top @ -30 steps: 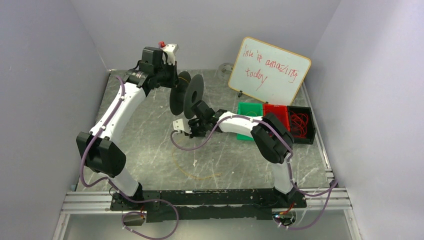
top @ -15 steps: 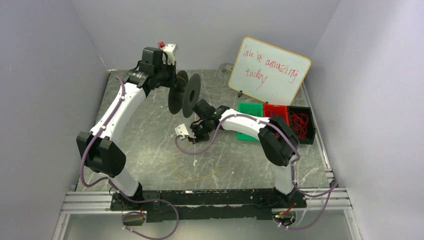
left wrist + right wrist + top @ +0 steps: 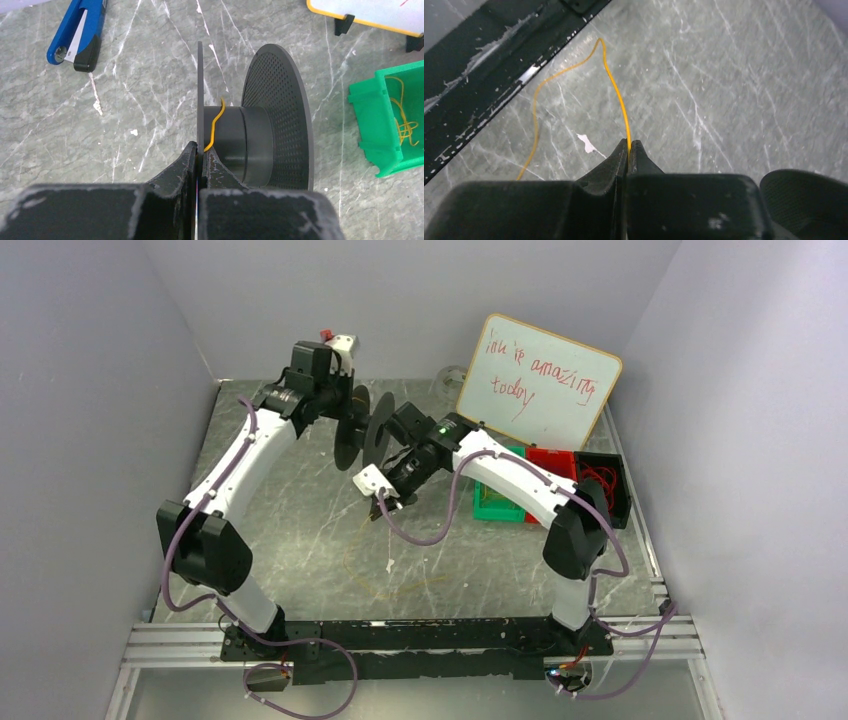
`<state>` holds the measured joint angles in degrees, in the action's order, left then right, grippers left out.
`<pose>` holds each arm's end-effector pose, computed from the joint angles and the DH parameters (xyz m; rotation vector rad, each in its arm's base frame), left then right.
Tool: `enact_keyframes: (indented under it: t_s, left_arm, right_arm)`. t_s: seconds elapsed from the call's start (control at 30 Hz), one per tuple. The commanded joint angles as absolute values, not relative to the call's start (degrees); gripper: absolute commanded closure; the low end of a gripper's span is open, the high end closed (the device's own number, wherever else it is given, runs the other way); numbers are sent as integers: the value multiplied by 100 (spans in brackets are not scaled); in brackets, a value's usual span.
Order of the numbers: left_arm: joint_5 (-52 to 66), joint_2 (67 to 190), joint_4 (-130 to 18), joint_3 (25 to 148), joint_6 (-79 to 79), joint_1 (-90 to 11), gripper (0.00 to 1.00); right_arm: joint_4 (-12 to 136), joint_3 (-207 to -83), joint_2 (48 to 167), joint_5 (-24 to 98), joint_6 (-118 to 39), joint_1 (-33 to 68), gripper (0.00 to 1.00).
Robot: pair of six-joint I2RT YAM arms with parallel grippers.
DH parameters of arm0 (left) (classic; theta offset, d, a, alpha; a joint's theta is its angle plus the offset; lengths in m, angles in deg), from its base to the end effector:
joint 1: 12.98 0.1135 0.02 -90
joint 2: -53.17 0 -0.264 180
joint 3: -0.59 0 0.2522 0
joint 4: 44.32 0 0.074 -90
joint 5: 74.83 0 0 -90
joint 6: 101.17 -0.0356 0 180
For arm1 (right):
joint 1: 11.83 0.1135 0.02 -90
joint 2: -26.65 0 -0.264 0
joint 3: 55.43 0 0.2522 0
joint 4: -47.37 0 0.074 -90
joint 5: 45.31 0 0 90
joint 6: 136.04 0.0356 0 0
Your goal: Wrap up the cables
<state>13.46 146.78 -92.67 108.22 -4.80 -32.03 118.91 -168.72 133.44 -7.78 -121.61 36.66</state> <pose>0.3511 -0.1224 0.3763 0.2582 2.1685 -0.2855 0.2355 0.3087 0.3080 -2.1836 0.8709 0.9986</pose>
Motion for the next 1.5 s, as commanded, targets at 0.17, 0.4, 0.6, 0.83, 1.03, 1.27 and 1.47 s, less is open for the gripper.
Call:
enact_keyframes:
  t_s: [0.17, 0.4, 0.6, 0.83, 1.03, 1.27, 1.47]
  left_arm:
    - [1660, 14780, -8796, 10722, -610, -3623, 98]
    - [1638, 14876, -8772, 10655, -654, -3765, 98]
    - [1635, 14848, -8722, 10497, -889, -3988, 98]
    - [1335, 14734, -8705, 10274, -1333, -4048, 97]
    - [715, 14632, -8717, 10101, -1699, -4058, 97]
    - [108, 14512, -8877, 9975, -2279, -4076, 97]
    - [-489, 14372, -9060, 9862, -2745, -4067, 97]
  right_arm:
    - [12732, -17940, 13613, -1887, -12534, 3667, 100]
    - [12588, -18304, 13739, -1940, -12316, 3665, 100]
    - [12120, -18389, 13768, -1585, -11849, 3616, 100]
    - [11685, -18240, 13605, -1445, -11517, 3245, 100]
    - [11419, -17901, 13409, -1448, -11470, 2879, 100]
    - [10978, -17472, 13251, -1774, -11215, 2241, 100]
    - [10804, -17221, 13256, -2039, -11226, 1812, 100]
